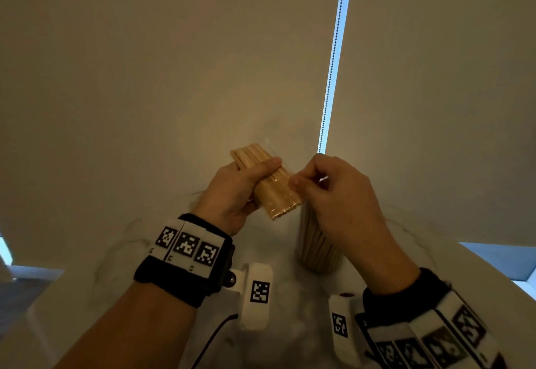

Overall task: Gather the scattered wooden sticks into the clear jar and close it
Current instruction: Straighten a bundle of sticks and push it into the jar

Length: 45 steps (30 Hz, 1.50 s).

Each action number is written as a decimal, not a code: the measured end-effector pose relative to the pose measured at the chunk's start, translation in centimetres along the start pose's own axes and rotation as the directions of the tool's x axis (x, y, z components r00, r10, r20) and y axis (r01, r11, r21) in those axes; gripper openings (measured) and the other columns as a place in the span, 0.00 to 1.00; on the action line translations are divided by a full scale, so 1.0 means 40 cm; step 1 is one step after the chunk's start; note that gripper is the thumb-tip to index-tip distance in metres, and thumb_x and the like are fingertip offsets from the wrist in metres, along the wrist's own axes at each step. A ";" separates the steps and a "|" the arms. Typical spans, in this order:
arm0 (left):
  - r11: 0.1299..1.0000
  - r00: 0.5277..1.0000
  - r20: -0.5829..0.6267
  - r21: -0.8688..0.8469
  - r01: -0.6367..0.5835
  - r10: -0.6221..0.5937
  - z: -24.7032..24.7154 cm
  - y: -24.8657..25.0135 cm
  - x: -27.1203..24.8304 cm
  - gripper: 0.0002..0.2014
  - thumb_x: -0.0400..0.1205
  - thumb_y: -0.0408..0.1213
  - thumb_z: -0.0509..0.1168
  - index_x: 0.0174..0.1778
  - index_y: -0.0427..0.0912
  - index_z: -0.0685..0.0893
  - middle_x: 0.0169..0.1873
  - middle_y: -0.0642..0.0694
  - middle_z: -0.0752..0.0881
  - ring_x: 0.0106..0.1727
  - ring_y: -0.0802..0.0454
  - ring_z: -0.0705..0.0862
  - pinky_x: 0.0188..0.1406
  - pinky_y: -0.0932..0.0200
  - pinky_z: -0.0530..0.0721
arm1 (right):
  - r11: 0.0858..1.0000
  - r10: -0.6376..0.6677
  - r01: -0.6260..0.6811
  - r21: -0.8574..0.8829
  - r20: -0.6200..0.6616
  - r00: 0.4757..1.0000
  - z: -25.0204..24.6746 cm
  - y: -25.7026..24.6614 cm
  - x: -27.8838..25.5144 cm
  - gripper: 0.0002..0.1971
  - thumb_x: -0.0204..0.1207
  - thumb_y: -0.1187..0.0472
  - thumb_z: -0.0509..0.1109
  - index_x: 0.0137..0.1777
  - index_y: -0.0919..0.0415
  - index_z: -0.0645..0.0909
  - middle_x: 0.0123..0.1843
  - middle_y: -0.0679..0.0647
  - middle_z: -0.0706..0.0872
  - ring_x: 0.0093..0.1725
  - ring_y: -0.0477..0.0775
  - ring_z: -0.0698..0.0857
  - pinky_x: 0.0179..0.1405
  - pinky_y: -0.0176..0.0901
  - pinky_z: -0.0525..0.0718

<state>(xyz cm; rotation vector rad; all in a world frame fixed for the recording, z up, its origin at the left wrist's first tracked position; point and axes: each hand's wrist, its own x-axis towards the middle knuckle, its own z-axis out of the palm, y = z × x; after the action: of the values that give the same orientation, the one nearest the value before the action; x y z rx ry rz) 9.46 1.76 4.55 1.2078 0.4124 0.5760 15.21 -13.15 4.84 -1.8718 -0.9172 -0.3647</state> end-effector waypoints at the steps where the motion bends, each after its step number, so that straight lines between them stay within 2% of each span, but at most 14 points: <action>1: 0.997 0.999 0.002 -0.068 0.040 -0.040 0.000 -0.008 0.006 0.17 0.78 0.35 0.76 0.62 0.35 0.85 0.54 0.38 0.92 0.55 0.43 0.91 0.55 0.45 0.90 | 0.999 -0.043 0.044 0.012 -0.016 0.999 0.002 -0.001 -0.001 0.07 0.78 0.54 0.75 0.39 0.50 0.83 0.40 0.43 0.82 0.42 0.41 0.81 0.44 0.36 0.77; 4: 0.959 0.987 0.034 -0.234 0.159 -0.155 -0.009 -0.027 0.021 0.15 0.82 0.32 0.71 0.64 0.32 0.83 0.59 0.32 0.89 0.59 0.39 0.89 0.52 0.45 0.91 | 0.986 -0.157 0.153 0.062 0.068 0.985 0.004 -0.007 -0.002 0.03 0.78 0.53 0.74 0.43 0.48 0.84 0.47 0.41 0.80 0.45 0.43 0.81 0.41 0.31 0.79; 7: 0.927 0.977 0.070 -0.308 0.215 -0.203 -0.029 -0.016 0.031 0.06 0.87 0.31 0.63 0.55 0.33 0.82 0.47 0.36 0.88 0.43 0.45 0.91 0.34 0.54 0.91 | 0.974 -0.227 0.212 0.084 0.262 0.938 0.010 -0.013 -0.009 0.02 0.79 0.52 0.73 0.47 0.47 0.83 0.56 0.36 0.79 0.47 0.46 0.83 0.44 0.32 0.82; 10: 0.909 0.978 0.036 -0.363 0.203 -0.205 -0.052 0.002 0.041 0.14 0.89 0.30 0.58 0.68 0.32 0.80 0.48 0.38 0.88 0.46 0.48 0.90 0.48 0.51 0.88 | 0.987 -0.161 0.154 0.047 0.350 0.923 0.017 -0.005 -0.011 0.05 0.80 0.46 0.70 0.45 0.44 0.83 0.66 0.35 0.73 0.50 0.40 0.84 0.45 0.25 0.79; 12: 0.897 0.980 -0.009 -0.403 0.181 -0.201 -0.060 0.017 0.043 0.14 0.89 0.29 0.59 0.69 0.31 0.80 0.52 0.36 0.89 0.52 0.46 0.88 0.52 0.50 0.86 | 0.997 -0.073 0.059 0.051 0.354 0.933 0.020 0.001 -0.011 0.16 0.81 0.41 0.66 0.36 0.47 0.82 0.56 0.40 0.82 0.45 0.38 0.86 0.48 0.27 0.81; 14: 0.896 0.987 -0.056 -0.430 0.112 -0.150 -0.058 0.029 0.043 0.13 0.88 0.28 0.60 0.68 0.30 0.81 0.57 0.36 0.89 0.52 0.46 0.89 0.46 0.50 0.88 | 0.993 0.049 -0.083 0.081 0.357 0.933 0.021 0.008 -0.011 0.21 0.79 0.40 0.69 0.32 0.53 0.79 0.37 0.48 0.88 0.38 0.42 0.90 0.50 0.44 0.89; 15: 0.894 0.990 -0.072 -0.440 0.078 -0.121 -0.057 0.033 0.043 0.12 0.88 0.28 0.61 0.66 0.31 0.82 0.55 0.37 0.89 0.50 0.46 0.90 0.43 0.51 0.90 | 0.977 0.119 -0.178 0.118 0.390 0.913 0.021 0.007 -0.014 0.18 0.79 0.45 0.72 0.35 0.57 0.78 0.36 0.52 0.90 0.37 0.45 0.92 0.49 0.50 0.91; 18: 0.914 0.990 -0.141 -0.400 -0.061 0.004 -0.042 0.038 0.036 0.08 0.88 0.29 0.62 0.59 0.33 0.84 0.41 0.42 0.91 0.43 0.48 0.91 0.40 0.52 0.90 | 0.820 0.330 -0.502 0.275 0.490 0.807 0.038 -0.003 -0.019 0.09 0.82 0.57 0.71 0.55 0.60 0.77 0.45 0.60 0.92 0.41 0.57 0.94 0.50 0.57 0.92; 20: 0.921 0.970 -0.214 -0.343 -0.187 0.117 -0.026 0.039 0.028 0.10 0.87 0.28 0.62 0.63 0.32 0.82 0.43 0.41 0.89 0.44 0.49 0.90 0.43 0.51 0.91 | 0.619 0.446 -0.678 0.397 0.533 0.719 0.052 -0.020 -0.020 0.13 0.86 0.52 0.64 0.63 0.60 0.75 0.49 0.65 0.91 0.45 0.64 0.93 0.50 0.57 0.92; 23: 0.915 0.930 -0.261 -0.242 -0.322 0.258 0.010 0.038 -0.002 0.15 0.85 0.29 0.65 0.68 0.36 0.80 0.50 0.41 0.87 0.48 0.50 0.90 0.50 0.52 0.91 | 0.362 0.486 -0.767 0.530 0.596 0.640 0.059 -0.036 -0.025 0.24 0.86 0.41 0.58 0.62 0.63 0.77 0.48 0.70 0.91 0.45 0.69 0.93 0.47 0.56 0.92; 27: 0.914 0.923 -0.189 -0.174 -0.367 0.335 0.050 0.042 -0.043 0.12 0.88 0.40 0.62 0.67 0.45 0.78 0.52 0.47 0.89 0.53 0.52 0.90 0.59 0.50 0.86 | 0.228 0.456 -0.775 0.589 0.639 0.619 0.064 -0.033 -0.036 0.27 0.88 0.43 0.55 0.59 0.70 0.81 0.41 0.68 0.90 0.37 0.62 0.91 0.36 0.49 0.92; 35: 0.877 0.915 -0.203 -0.274 -0.394 0.348 0.031 0.086 -0.060 0.14 0.89 0.49 0.61 0.66 0.47 0.80 0.48 0.48 0.90 0.53 0.52 0.91 0.65 0.48 0.83 | 0.272 0.439 -0.829 0.488 0.704 0.558 0.073 -0.024 -0.047 0.26 0.90 0.47 0.54 0.54 0.69 0.85 0.36 0.61 0.87 0.29 0.53 0.85 0.30 0.41 0.85; 42: 0.772 0.891 -0.285 -0.450 -0.449 0.353 -0.023 0.120 -0.044 0.14 0.86 0.32 0.65 0.67 0.34 0.84 0.46 0.44 0.89 0.47 0.51 0.90 0.61 0.41 0.88 | 0.369 0.463 -0.829 0.420 0.690 0.556 0.079 -0.007 -0.046 0.23 0.89 0.50 0.56 0.55 0.67 0.87 0.37 0.59 0.88 0.28 0.51 0.83 0.29 0.41 0.83; 45: 0.759 0.894 -0.262 -0.473 -0.448 0.364 -0.027 0.121 -0.040 0.10 0.85 0.28 0.66 0.62 0.34 0.85 0.45 0.43 0.88 0.47 0.50 0.89 0.56 0.41 0.90 | 0.435 0.472 -0.821 0.370 0.682 0.558 0.081 -0.008 -0.048 0.27 0.88 0.43 0.56 0.50 0.65 0.88 0.34 0.56 0.85 0.26 0.49 0.79 0.24 0.39 0.77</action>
<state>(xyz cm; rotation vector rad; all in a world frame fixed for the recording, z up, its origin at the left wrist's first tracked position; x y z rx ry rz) 6.63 2.75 8.82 0.7161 0.0948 1.0929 13.23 -11.09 2.36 -1.4636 -0.3946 0.9104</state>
